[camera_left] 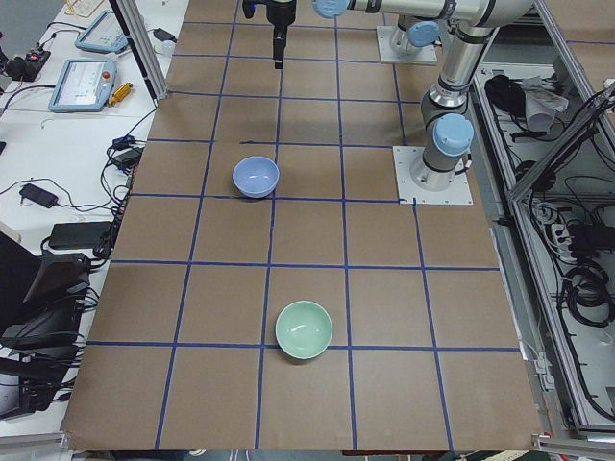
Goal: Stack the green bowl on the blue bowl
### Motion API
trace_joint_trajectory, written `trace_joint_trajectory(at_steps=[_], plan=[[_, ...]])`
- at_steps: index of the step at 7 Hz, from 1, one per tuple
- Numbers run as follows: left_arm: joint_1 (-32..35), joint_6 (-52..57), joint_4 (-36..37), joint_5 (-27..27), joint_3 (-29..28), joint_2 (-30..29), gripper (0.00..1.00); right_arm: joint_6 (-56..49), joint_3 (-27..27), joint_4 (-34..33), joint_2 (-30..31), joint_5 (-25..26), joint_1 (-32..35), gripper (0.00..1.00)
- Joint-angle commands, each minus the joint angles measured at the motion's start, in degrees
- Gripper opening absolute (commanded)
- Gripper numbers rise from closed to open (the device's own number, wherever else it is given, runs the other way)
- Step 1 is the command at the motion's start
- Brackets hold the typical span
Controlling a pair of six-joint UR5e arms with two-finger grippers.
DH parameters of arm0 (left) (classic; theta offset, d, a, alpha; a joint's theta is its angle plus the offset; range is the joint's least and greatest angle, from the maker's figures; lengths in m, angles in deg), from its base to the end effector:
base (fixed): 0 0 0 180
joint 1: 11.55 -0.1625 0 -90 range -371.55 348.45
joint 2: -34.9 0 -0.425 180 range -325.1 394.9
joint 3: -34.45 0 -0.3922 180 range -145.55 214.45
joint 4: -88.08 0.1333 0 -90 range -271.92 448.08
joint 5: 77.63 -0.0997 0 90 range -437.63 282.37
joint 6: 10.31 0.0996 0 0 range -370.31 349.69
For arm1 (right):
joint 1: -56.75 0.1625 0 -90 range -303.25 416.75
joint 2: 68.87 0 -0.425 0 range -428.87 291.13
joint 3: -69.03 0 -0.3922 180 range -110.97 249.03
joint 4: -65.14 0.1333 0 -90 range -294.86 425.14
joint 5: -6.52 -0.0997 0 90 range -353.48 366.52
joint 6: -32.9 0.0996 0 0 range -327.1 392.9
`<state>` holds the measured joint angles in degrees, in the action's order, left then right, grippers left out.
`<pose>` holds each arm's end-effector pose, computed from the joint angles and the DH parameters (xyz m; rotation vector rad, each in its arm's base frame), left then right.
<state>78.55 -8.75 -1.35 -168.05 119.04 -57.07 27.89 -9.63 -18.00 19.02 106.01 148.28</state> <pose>-0.1335 -0.5123 0.5184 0.0450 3.1311 -0.1095 0.1304 -0.5031 0.5561 0.1646 -2.9698 0.0540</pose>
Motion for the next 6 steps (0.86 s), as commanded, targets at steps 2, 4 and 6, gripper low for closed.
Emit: trace_joint_trajectory(at_steps=[2,4,6], plan=[[0.2,-0.5,0.0,-0.5,0.7,0.1,1.00,0.0,0.0,0.0,0.0,0.0,0.0,1.00],[0.2,-0.5,0.0,-0.7,0.9,0.5,1.00,0.0,0.0,0.0,0.0,0.0,0.1,1.00],[0.1,-0.5,0.0,-0.8,0.2,0.3,1.00,0.0,0.0,0.0,0.0,0.0,0.1,1.00]])
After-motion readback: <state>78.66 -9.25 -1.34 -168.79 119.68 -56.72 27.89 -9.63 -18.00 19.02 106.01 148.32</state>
